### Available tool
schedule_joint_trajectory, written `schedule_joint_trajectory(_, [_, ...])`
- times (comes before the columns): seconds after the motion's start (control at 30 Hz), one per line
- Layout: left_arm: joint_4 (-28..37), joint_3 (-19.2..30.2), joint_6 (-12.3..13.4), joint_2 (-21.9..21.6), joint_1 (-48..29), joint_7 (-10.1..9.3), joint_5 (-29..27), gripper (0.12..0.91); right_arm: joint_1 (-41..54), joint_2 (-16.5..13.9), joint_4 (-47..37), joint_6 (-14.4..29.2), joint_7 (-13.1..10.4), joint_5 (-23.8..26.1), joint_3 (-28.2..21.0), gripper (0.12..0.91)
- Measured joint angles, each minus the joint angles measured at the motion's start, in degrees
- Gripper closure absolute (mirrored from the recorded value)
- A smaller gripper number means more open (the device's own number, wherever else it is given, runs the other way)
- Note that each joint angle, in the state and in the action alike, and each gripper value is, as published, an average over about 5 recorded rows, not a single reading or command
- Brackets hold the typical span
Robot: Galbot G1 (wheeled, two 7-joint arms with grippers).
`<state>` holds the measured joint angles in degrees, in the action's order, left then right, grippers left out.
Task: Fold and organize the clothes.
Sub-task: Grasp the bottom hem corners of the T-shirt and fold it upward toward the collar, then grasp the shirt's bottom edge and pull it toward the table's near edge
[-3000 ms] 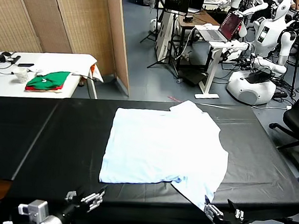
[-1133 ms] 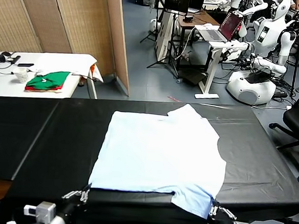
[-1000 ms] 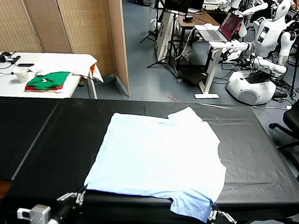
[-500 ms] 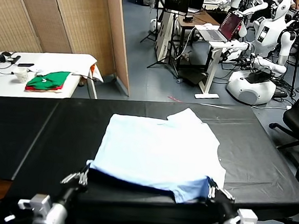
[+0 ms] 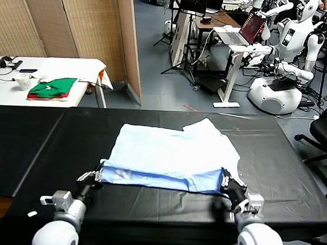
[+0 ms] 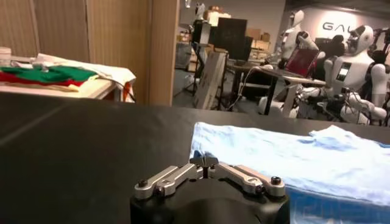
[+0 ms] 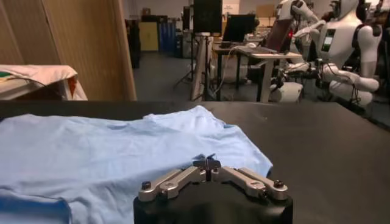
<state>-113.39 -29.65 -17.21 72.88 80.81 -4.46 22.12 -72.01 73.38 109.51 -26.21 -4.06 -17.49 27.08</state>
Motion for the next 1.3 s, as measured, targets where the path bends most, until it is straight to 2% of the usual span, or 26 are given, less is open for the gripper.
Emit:
schedule_joint_trajectory(0.13, [2.42, 0.75, -0.68, -0.78, -2.37, 0.09, 0.15, 0.884, -1.92, 0.05, 2.6, -2.67, 0.42, -0.11, 1.45, 0.615])
schedule_joint_trajectory(0.17, [2.83, 0.94, -0.93, -0.88, -2.78, 0.21, 0.19, 0.877, -2.5, 0.02, 3.4, -3.07, 0.48, -0.11, 1.79, 0.539])
schedule_joint_trajectory(0.23, [3.36, 1.25, -1.29, -0.97, -3.33, 0.47, 0.25, 0.829, -3.81, -0.01, 5.02, -3.51, 0.57, -0.11, 2.48, 0.426])
schedule_joint_trajectory(0.27, [3.48, 1.35, -1.38, -0.94, -3.46, 0.56, 0.26, 0.786, -4.54, 0.04, 5.82, -3.58, 0.6, -0.14, 2.85, 0.35])
schedule_joint_trajectory(0.37, [3.26, 1.36, -1.61, -0.89, -3.24, 0.58, 0.2, 0.611, -6.87, 0.41, 7.99, -3.65, 0.61, -0.6, 4.1, 0.197])
schedule_joint_trajectory(0.47, [2.36, 0.92, -1.9, -1.12, -2.23, 0.54, -0.06, 0.422, -9.09, 0.86, 9.47, -3.79, 0.51, -1.38, 5.47, 0.133])
schedule_joint_trajectory(0.5, [2.04, 0.7, -1.98, -1.18, -1.81, 0.53, -0.12, 0.347, -9.8, 0.99, 9.79, -3.84, 0.49, -1.62, 5.95, 0.128])
schedule_joint_trajectory(0.6, [1.09, 0.13, -2.27, -1.15, -0.37, 0.49, -0.04, 0.193, -11.69, 1.32, 10.21, -3.9, 0.51, -2.1, 7.26, 0.123])
schedule_joint_trajectory(0.7, [0.15, -0.16, -2.87, -0.89, 1.09, 0.34, 0.69, 0.133, -13.2, 1.61, 10.19, -3.76, 0.55, -2.53, 8.32, 0.154])
schedule_joint_trajectory(1.07, [-2.35, -1.17, -3.91, -1.05, 5.42, 0.44, 1.88, 0.123, -14.8, 2.6, 9.05, -3.06, 0.74, -3.59, 9.76, 0.287])
schedule_joint_trajectory(1.17, [-2.31, -1.16, -3.89, -1.02, 5.96, 0.48, 1.83, 0.125, -14.74, 2.64, 8.94, -2.92, 0.86, -3.51, 9.59, 0.381])
schedule_joint_trajectory(1.27, [-2.17, -1.01, -3.92, -0.98, 6.2, 0.54, 1.8, 0.15, -14.77, 2.61, 8.79, -2.78, 0.91, -3.33, 9.46, 0.538])
schedule_joint_trajectory(1.3, [-2.1, -0.93, -3.93, -0.96, 6.21, 0.58, 1.8, 0.166, -14.8, 2.58, 8.76, -2.76, 0.92, -3.29, 9.45, 0.613])
